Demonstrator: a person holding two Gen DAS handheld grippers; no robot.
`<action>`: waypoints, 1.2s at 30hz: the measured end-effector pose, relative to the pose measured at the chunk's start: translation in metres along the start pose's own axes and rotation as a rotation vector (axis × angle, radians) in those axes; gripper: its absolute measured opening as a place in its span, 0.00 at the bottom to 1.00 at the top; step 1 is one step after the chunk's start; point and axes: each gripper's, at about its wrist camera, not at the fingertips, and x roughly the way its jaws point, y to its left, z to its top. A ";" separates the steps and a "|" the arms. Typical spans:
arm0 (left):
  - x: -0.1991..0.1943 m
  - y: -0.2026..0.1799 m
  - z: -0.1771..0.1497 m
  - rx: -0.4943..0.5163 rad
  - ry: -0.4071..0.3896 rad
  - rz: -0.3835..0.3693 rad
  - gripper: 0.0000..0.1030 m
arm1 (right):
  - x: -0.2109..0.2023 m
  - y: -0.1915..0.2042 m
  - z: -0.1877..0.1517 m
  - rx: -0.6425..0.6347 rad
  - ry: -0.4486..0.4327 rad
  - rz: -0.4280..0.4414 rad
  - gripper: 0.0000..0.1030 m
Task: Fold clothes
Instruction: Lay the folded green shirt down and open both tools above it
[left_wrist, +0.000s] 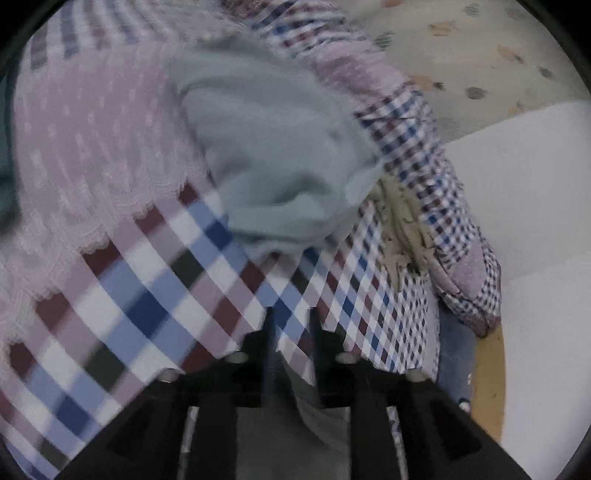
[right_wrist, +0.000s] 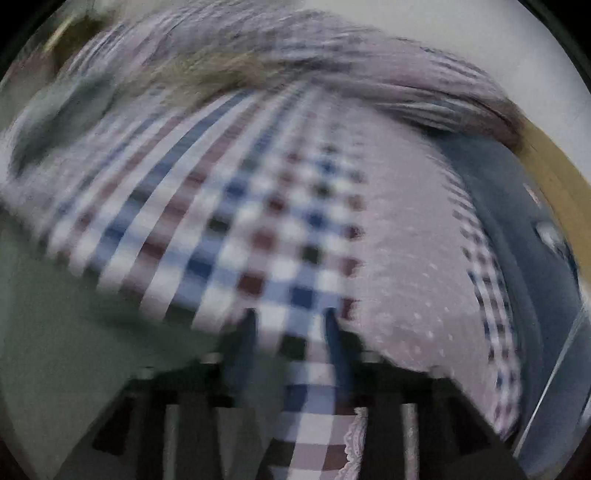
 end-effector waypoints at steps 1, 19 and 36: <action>-0.009 0.001 -0.002 0.029 -0.006 -0.007 0.46 | -0.005 -0.011 -0.003 0.082 -0.024 0.015 0.49; -0.049 0.025 -0.161 0.610 0.143 0.111 0.10 | -0.022 0.123 -0.060 0.043 0.010 0.435 0.49; -0.040 0.042 -0.154 0.583 0.201 0.054 0.07 | 0.026 0.161 0.050 0.147 0.005 0.228 0.50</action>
